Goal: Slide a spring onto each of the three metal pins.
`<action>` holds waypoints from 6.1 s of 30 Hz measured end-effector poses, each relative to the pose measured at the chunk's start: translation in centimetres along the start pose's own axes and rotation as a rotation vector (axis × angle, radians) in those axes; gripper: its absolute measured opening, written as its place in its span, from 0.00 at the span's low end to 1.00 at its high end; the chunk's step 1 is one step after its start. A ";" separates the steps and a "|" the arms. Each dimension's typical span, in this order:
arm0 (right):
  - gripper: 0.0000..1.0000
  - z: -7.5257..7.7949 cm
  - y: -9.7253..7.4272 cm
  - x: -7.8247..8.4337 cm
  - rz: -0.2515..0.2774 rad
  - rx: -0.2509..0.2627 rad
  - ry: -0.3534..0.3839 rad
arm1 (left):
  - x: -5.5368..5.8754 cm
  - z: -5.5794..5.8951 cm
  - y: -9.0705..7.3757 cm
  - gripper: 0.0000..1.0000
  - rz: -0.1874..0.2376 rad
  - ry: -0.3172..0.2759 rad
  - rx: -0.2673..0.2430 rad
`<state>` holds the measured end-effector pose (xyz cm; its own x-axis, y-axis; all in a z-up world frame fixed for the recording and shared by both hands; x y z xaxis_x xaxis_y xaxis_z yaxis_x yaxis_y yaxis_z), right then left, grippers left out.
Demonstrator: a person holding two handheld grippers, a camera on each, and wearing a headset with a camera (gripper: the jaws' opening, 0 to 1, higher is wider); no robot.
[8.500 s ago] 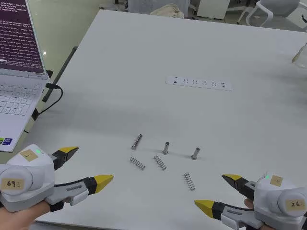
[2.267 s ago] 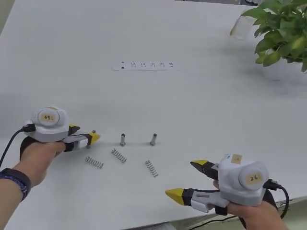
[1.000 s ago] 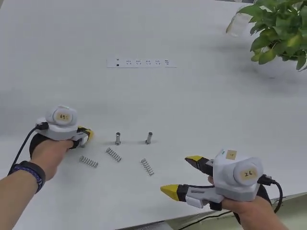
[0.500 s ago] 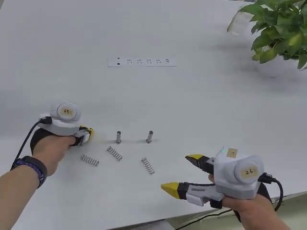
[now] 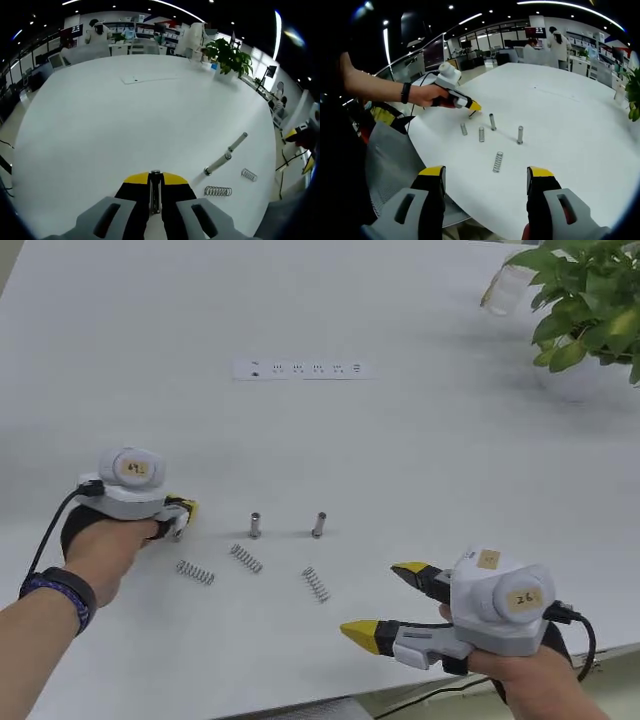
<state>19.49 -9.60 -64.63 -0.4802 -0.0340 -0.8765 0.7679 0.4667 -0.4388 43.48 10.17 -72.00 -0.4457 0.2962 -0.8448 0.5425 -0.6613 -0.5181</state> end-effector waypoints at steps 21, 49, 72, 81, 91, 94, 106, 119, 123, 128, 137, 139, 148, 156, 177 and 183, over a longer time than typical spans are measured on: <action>0.64 -0.1 -0.1 -0.3 0.013 -0.001 -0.011 | -0.4 0.1 -2.0 0.00 0.028 0.029 -0.006; 0.64 -0.6 -0.2 0.2 0.025 -0.003 -0.007 | 0.6 1.2 -4.0 0.00 0.039 0.074 -0.018; 0.64 -0.6 -0.5 0.5 0.023 0.004 -0.004 | 0.9 1.6 -3.9 0.00 0.053 0.134 -0.019; 0.64 -0.6 -0.4 0.6 0.021 0.004 -0.003 | 2.0 1.7 -3.8 0.00 0.031 0.134 -0.023; 0.64 -0.4 -0.4 0.5 0.020 0.006 -0.003 | 2.3 1.6 -3.5 0.00 0.027 0.126 -0.033; 0.64 -0.3 -0.5 0.5 0.020 0.009 -0.004 | 2.4 1.6 -3.4 0.00 0.028 0.130 -0.035; 0.64 -0.2 -0.8 0.7 0.016 0.014 -0.002 | 3.0 1.6 -3.0 0.00 0.018 0.122 -0.039; 0.64 -0.1 -0.9 0.8 0.012 0.017 0.000 | 3.2 1.6 -2.6 0.00 0.012 0.125 -0.039; 0.64 -0.1 -1.0 1.0 0.008 0.016 0.000 | 3.3 1.5 -2.4 0.00 0.010 0.123 -0.041; 0.64 0.0 -1.1 1.0 0.007 0.021 0.003 | 3.4 1.5 -2.3 0.00 0.008 0.121 -0.043; 0.64 -0.1 -1.2 1.1 0.004 0.021 0.003 | 3.4 1.4 -2.2 0.00 0.009 0.121 -0.044; 0.64 -0.1 -1.2 1.1 0.005 0.020 0.002 | 3.4 1.4 -2.3 0.00 0.010 0.116 -0.046; 0.64 -0.1 -1.1 1.0 0.012 0.022 0.011 | 3.7 1.2 -2.8 0.09 0.006 0.072 -0.050; 0.64 -0.1 -0.9 1.2 0.013 0.019 0.013 | 4.4 1.0 -4.2 0.15 0.006 0.068 -0.042; 0.64 -0.5 0.0 0.9 0.014 -0.009 0.005 | 5.5 0.9 -8.2 0.17 0.039 0.045 -0.058; 0.64 -0.6 0.1 1.0 0.013 -0.015 0.003 | 5.7 1.0 -9.1 0.19 0.051 0.047 -0.047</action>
<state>18.87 -9.01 -65.42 -0.4711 -0.0252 -0.8817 0.7678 0.4802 -0.4240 35.26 17.21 -71.97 -0.3831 0.2958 -0.8751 0.5972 -0.6434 -0.4790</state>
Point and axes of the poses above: the centre of the closed fingertips' face, and the gripper's own axes: y roughly forward along the fingers, z roughly to its right, x roughly out of its underside, the point moved 5 cm from there along -y, roughly backward along the fingers, and after that the axes turned 13 degrees about z, right-handed, at the moved point
